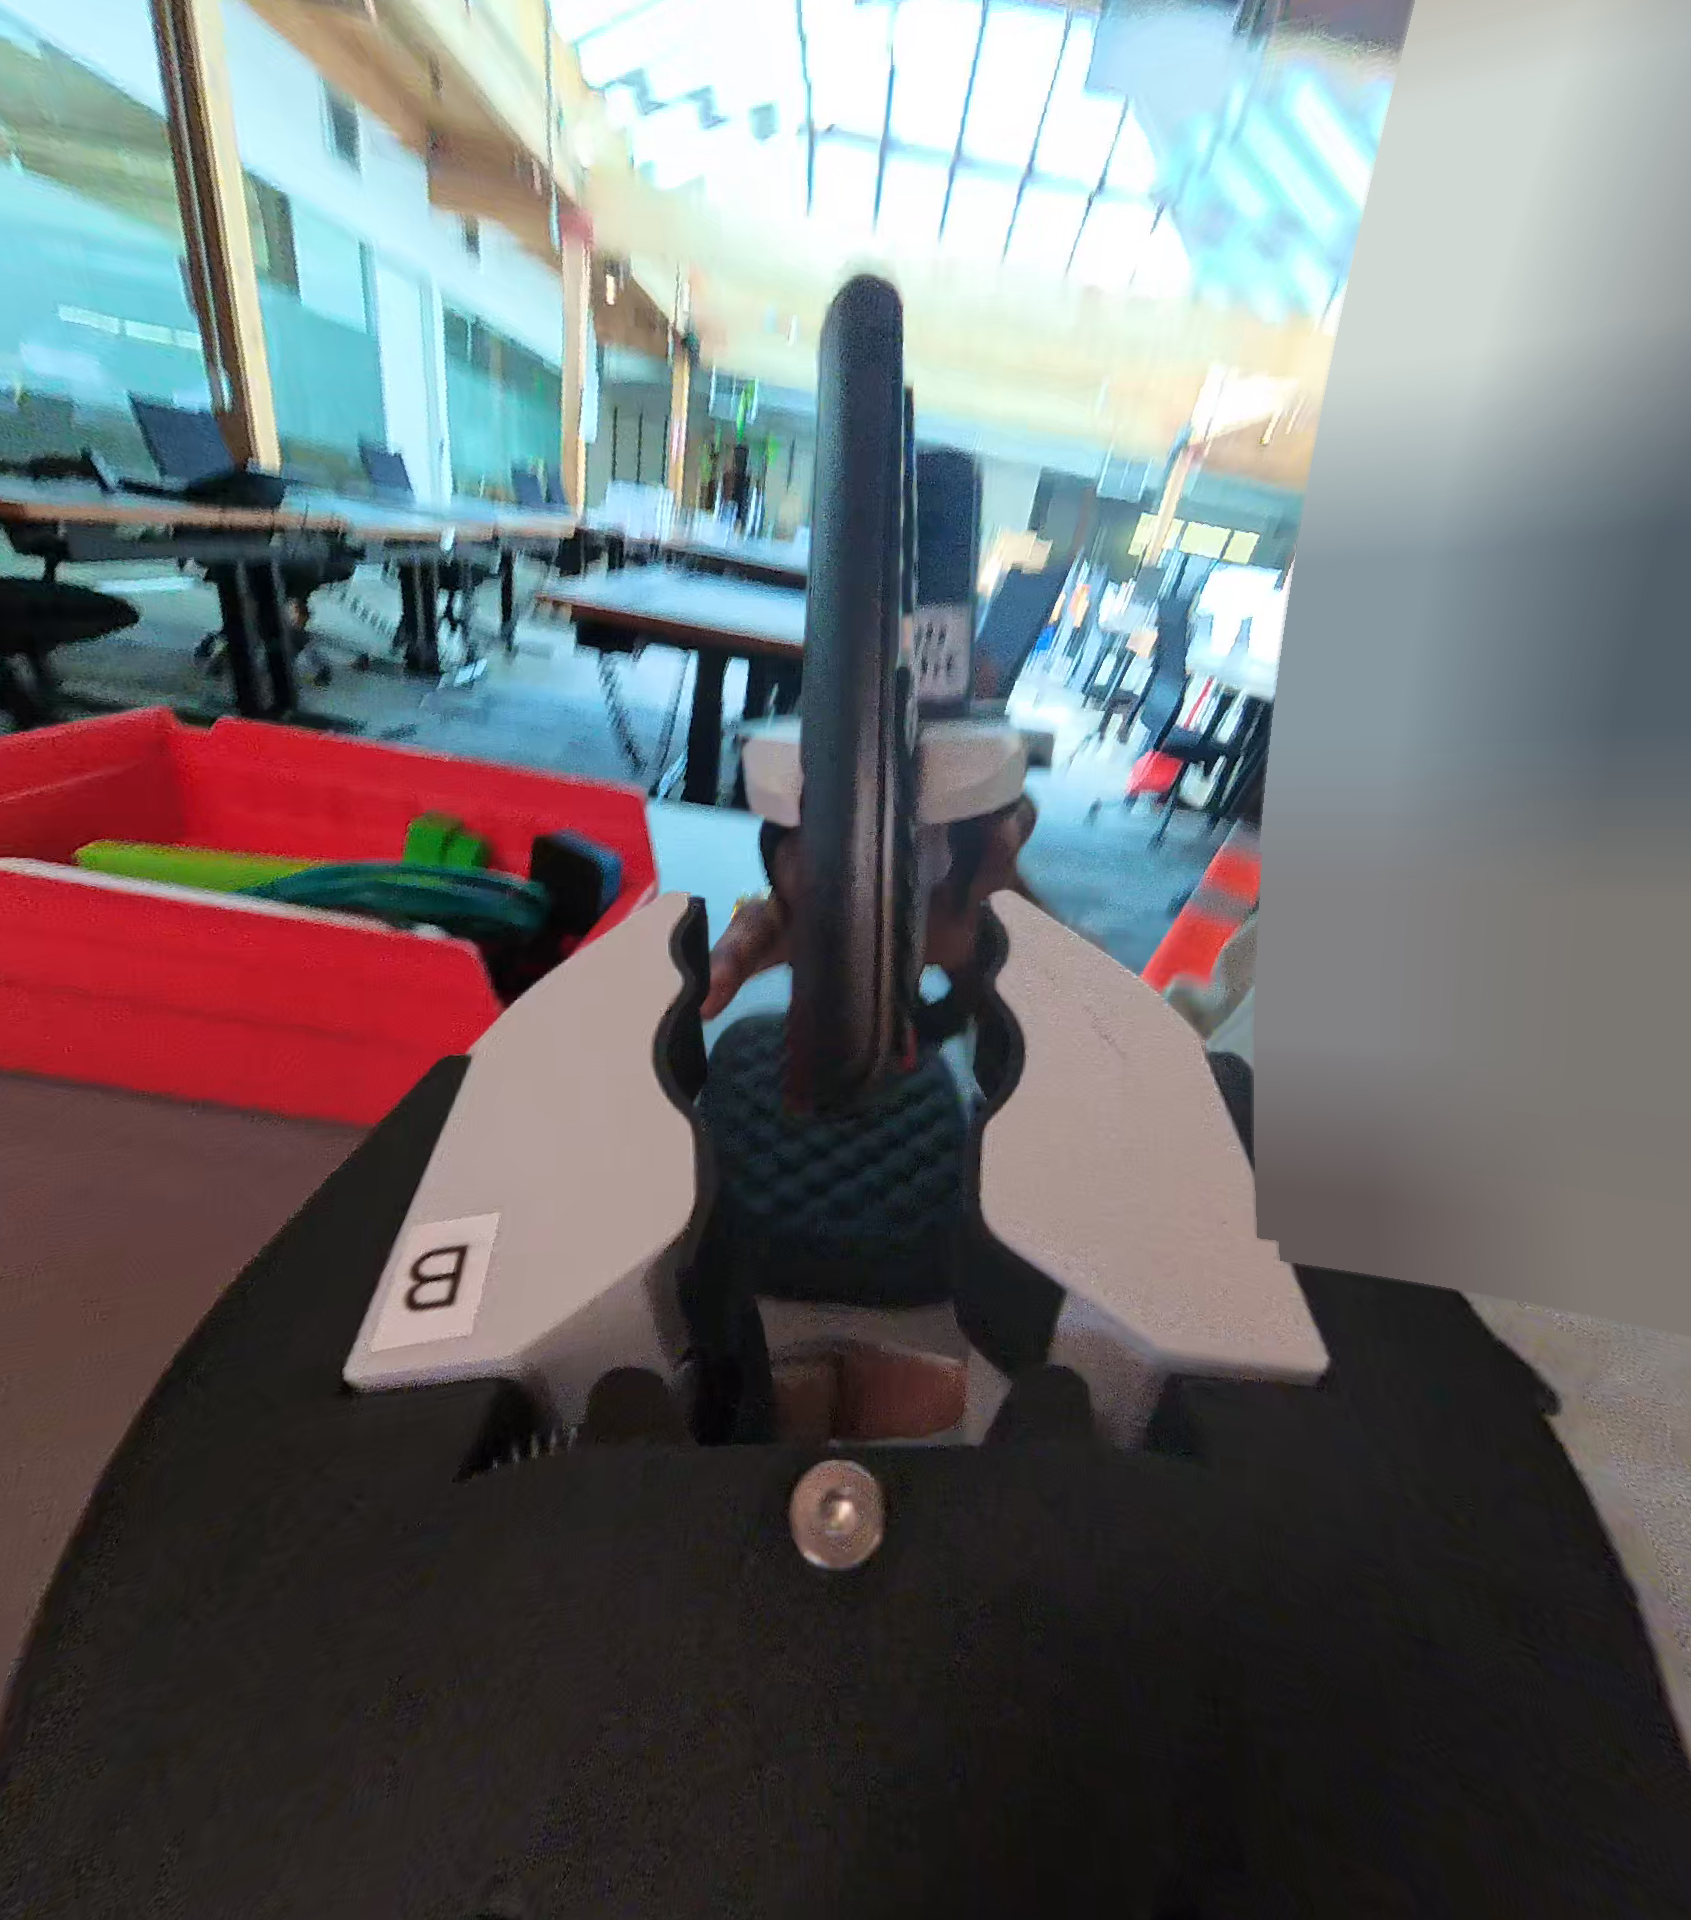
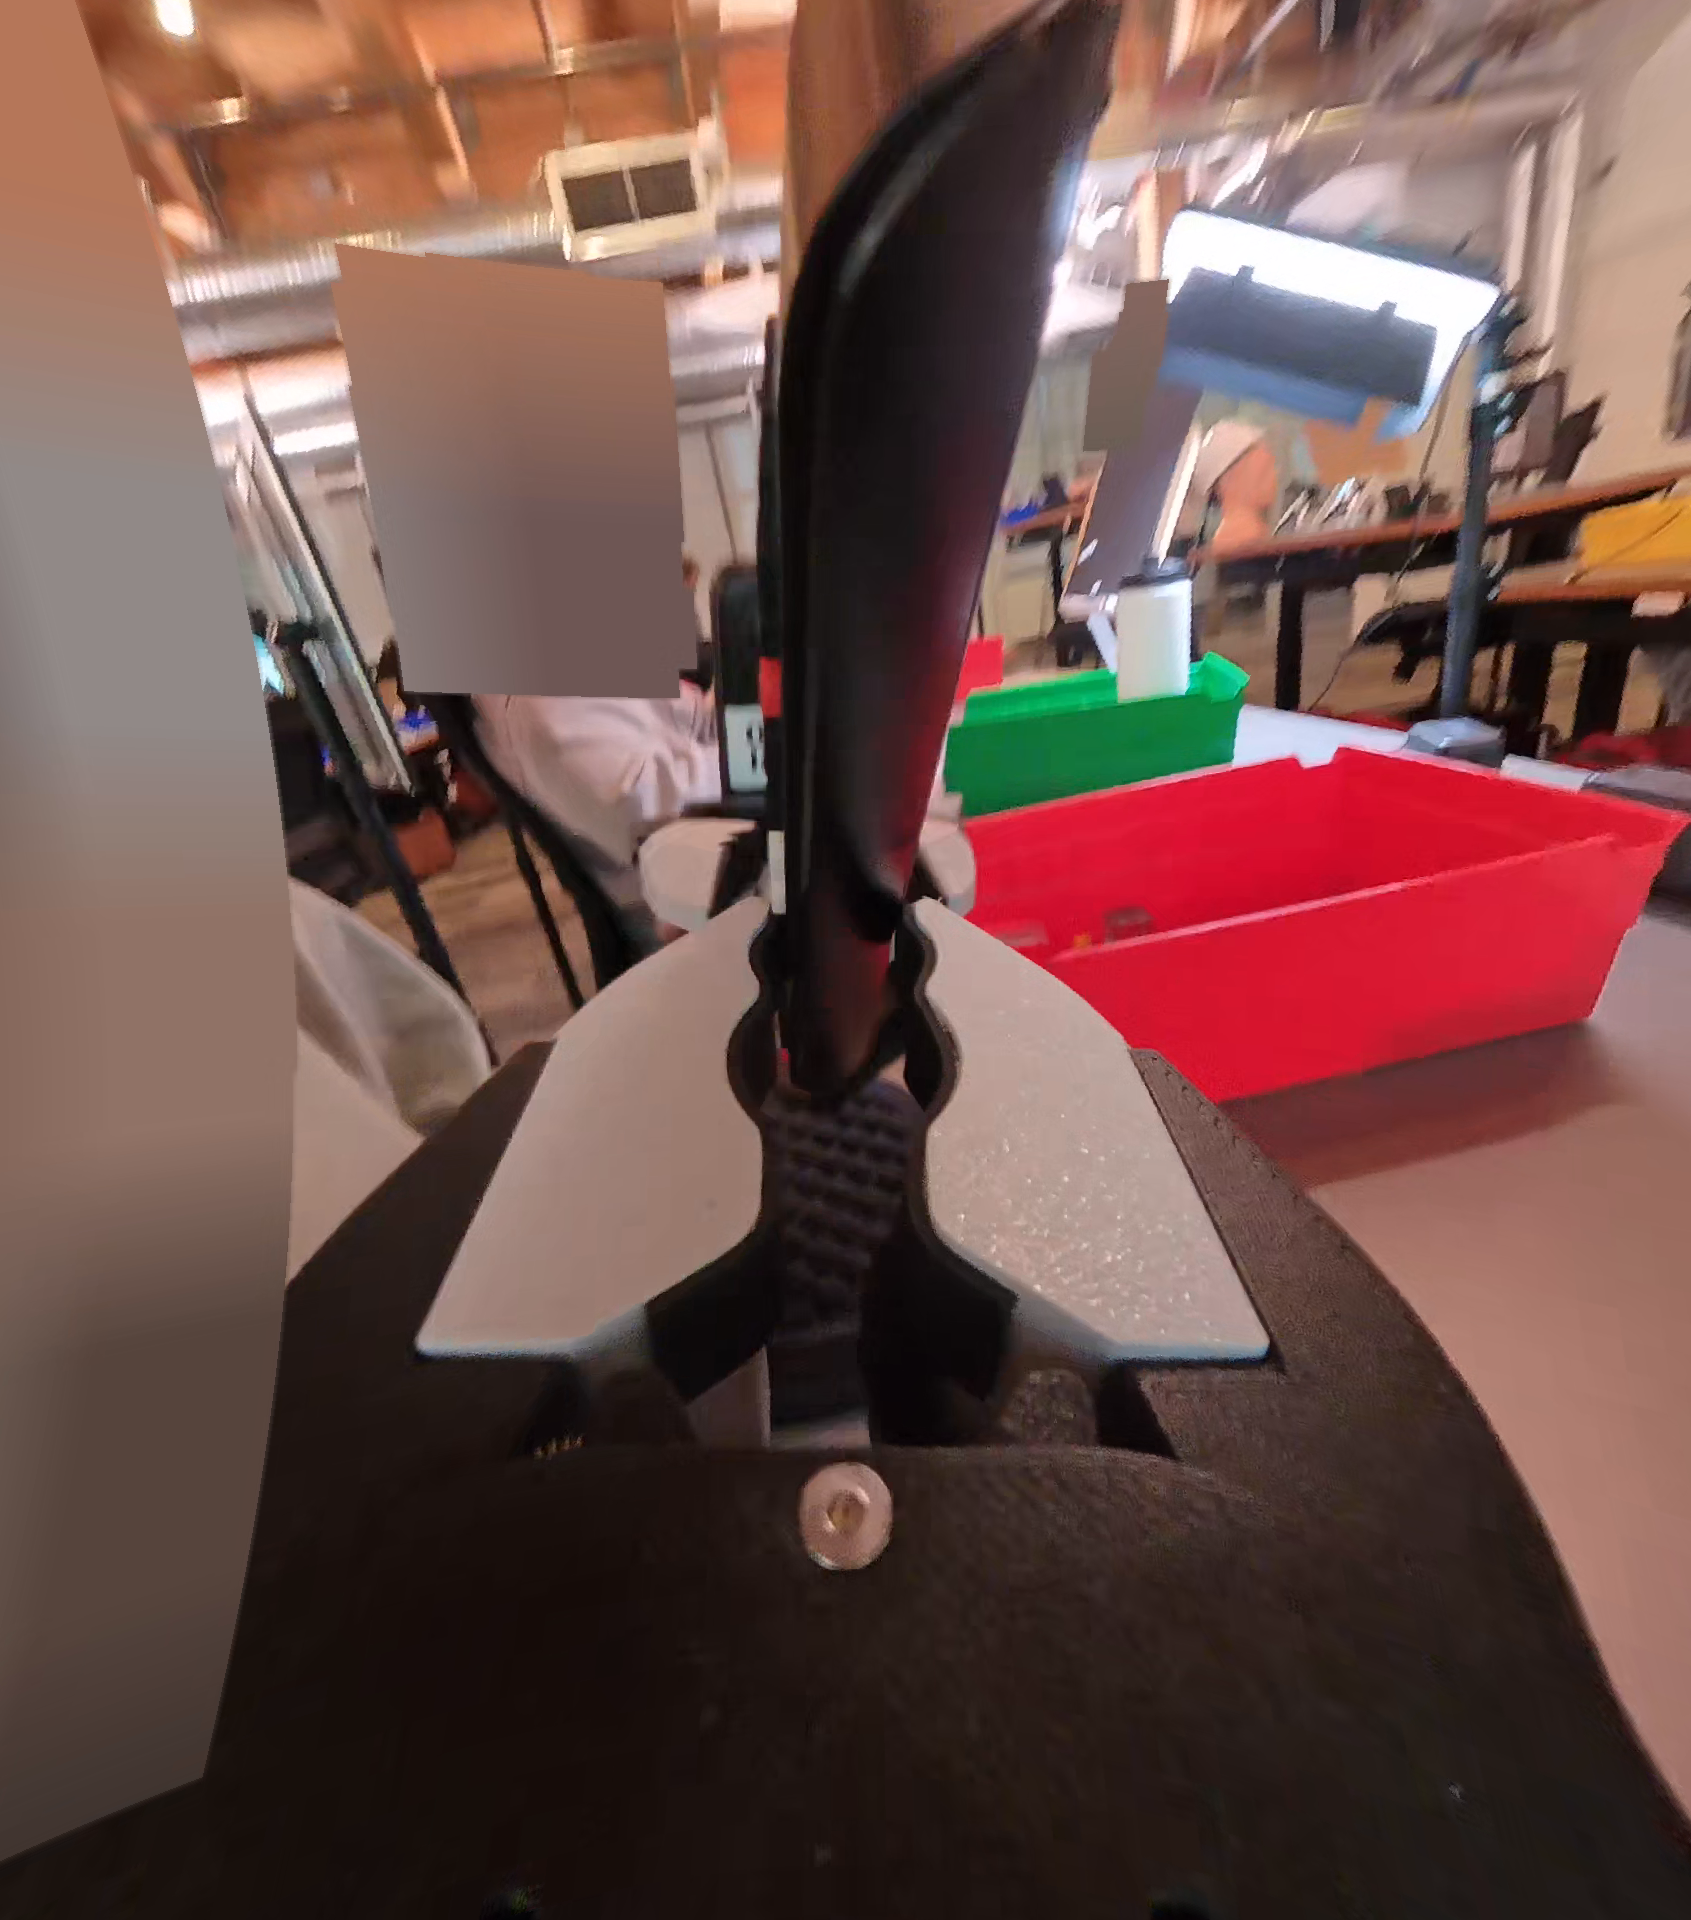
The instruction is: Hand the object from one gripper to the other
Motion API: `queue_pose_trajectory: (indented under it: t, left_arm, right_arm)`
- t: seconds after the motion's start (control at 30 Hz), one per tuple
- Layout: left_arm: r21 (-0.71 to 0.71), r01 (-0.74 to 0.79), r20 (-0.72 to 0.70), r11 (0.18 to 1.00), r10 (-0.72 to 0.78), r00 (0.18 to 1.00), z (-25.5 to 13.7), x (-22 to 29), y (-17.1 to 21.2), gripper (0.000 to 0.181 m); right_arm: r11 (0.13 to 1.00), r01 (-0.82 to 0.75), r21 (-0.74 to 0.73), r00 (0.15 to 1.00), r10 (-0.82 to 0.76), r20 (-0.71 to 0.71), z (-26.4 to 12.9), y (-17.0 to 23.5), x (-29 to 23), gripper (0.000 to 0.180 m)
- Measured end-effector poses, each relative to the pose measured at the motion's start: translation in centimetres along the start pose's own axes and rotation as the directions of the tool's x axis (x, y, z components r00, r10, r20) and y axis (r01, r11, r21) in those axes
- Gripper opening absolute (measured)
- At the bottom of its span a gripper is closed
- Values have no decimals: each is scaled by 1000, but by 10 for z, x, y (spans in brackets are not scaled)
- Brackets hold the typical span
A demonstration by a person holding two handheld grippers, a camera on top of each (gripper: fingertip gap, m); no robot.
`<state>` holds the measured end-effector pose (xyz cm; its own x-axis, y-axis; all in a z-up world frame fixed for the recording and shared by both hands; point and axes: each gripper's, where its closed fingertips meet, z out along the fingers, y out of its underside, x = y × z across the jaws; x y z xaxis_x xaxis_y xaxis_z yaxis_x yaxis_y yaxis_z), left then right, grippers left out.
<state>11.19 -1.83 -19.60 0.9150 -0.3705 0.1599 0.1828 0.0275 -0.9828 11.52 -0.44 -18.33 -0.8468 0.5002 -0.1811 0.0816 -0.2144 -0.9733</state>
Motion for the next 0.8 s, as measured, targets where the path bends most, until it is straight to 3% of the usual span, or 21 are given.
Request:
queue_pose_trajectory:
  t: [0.03, 0.1, 0.17, 0.2, 0.4, 0.5, 0.53, 0.63, 0.77, 0.8]
  left_arm:
    - [-70, -43, 9, 997, 43, 999, 0, 0, 6, 49]
    - [-190, -104, 0, 976, 106, 994, 3, 2, 17, 46]
    - [-255, -150, -32, 955, 146, 989, 6, 6, 27, 24]
    - [-259, -151, -30, 954, 149, 988, 8, 6, 29, 23]
    - [95, -62, -3, 994, 63, 998, 20, 8, 7, 22]
    - [257, 14, 4, 966, -16, 1000, 22, 5, -4, 21]
    - [289, 27, 13, 957, -32, 999, 23, 3, -6, 21]
    - [324, 67, -8, 944, -69, 998, 25, 2, -7, 22]
    - [268, 50, -12, 962, -49, 999, 24, 3, -1, 25]
    - [274, 49, -14, 960, -47, 999, 20, 3, -5, 36]
  right_arm:
    - [999, 1, -40, 1000, 0, 10, -1, 4, -1, 21]
    - [994, -2, -108, 1000, 4, 18, -3, 9, -3, 21]
    - [987, 1, -160, 1000, 2, 22, -3, 13, -3, 21]
    - [985, 9, -172, 1000, -5, 22, -4, 14, -4, 21]
    - [1000, 7, 7, 1000, -7, -4, 1, -13, -7, 22]
    - [991, 56, 119, 996, -49, -69, 9, -15, -5, 45]
    - [989, 64, 131, 995, -54, -80, 11, -12, -4, 44]
    - [981, 28, 194, 995, -9, -101, 10, -10, 1, 24]
    - [992, -17, 126, 998, 24, -55, 6, -3, 1, 22]
    - [995, -25, 97, 999, 29, -41, 5, 0, 0, 22]
